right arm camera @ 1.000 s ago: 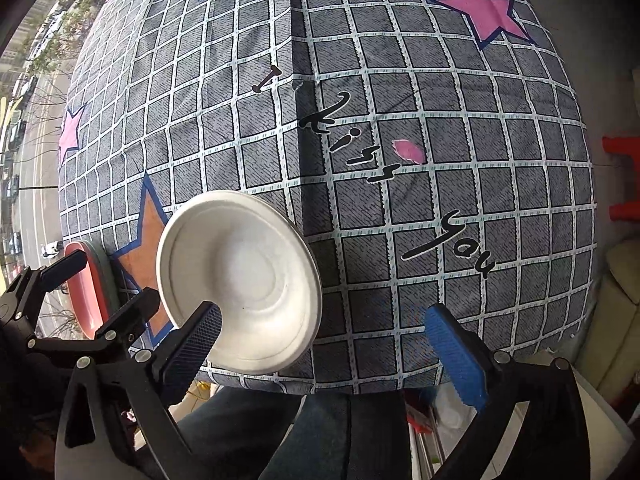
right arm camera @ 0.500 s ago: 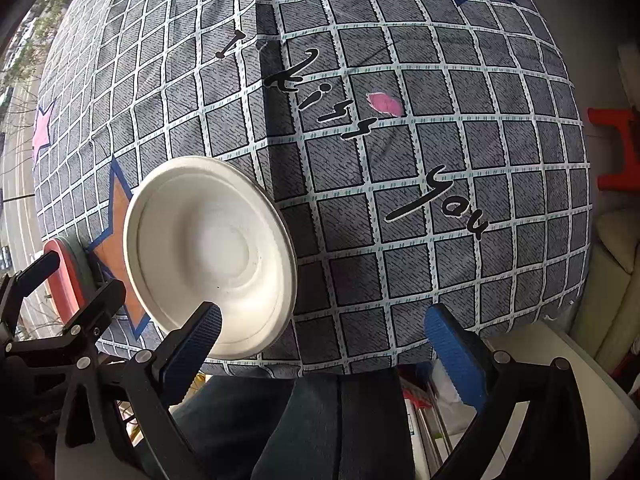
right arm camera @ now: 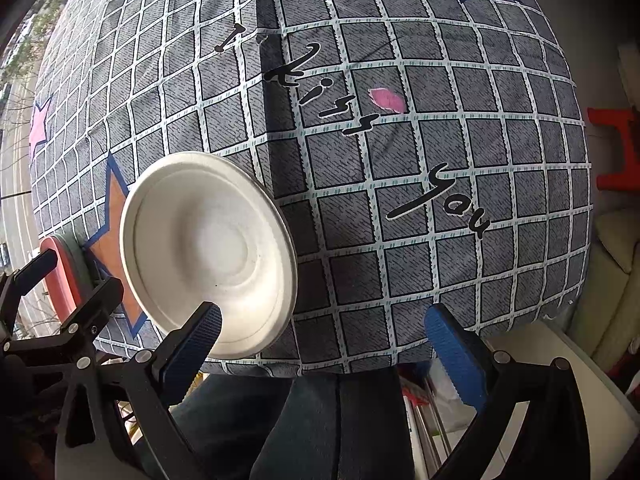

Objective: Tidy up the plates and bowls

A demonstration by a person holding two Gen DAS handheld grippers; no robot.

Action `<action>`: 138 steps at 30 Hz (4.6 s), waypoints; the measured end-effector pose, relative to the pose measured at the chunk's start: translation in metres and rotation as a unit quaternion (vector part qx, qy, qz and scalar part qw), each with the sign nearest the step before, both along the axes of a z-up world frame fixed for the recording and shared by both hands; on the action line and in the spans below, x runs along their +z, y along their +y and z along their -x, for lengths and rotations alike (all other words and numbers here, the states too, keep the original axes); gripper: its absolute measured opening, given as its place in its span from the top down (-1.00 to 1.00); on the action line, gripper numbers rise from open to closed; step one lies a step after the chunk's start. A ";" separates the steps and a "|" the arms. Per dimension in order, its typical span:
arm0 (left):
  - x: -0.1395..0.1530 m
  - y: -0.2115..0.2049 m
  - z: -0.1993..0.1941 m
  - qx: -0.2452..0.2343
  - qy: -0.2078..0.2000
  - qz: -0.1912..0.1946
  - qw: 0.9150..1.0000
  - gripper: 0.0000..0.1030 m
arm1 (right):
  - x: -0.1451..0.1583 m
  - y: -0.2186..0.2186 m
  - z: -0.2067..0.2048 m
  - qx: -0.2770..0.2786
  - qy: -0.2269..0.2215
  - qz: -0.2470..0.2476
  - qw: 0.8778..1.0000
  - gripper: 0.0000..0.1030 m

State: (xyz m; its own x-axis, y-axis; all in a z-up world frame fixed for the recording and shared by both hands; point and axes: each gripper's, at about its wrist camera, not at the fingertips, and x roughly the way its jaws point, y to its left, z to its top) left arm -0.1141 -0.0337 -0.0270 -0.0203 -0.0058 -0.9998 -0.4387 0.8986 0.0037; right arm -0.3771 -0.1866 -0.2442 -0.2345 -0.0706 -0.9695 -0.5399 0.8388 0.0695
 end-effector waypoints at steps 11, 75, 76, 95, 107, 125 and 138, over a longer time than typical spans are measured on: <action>-0.005 0.000 -0.001 -0.001 0.004 0.002 1.000 -1.00 | -0.008 -0.002 -0.002 -0.001 0.003 0.003 1.000 -0.98; -0.124 -0.018 -0.013 0.016 0.045 0.010 0.999 -1.00 | -0.093 -0.042 -0.025 -0.020 0.017 0.013 1.000 -0.98; -0.130 -0.018 -0.014 0.020 0.046 0.012 0.999 -1.00 | -0.097 -0.040 -0.027 -0.019 0.016 0.012 1.000 -0.98; -0.228 -0.008 0.000 0.071 0.041 0.044 0.996 -1.00 | -0.164 -0.018 -0.051 -0.002 0.026 -0.006 1.000 -0.99; -0.254 0.010 0.005 0.067 0.046 0.049 0.996 -0.78 | -0.168 -0.025 -0.061 -0.009 0.045 -0.003 0.999 -0.98; -0.289 0.010 0.000 0.021 0.013 0.100 0.995 0.38 | -0.167 0.019 -0.049 0.035 0.071 -0.036 0.996 0.37; -0.321 0.064 0.079 0.063 0.007 0.099 0.993 0.40 | -0.174 0.073 -0.022 0.102 0.058 -0.023 0.993 0.37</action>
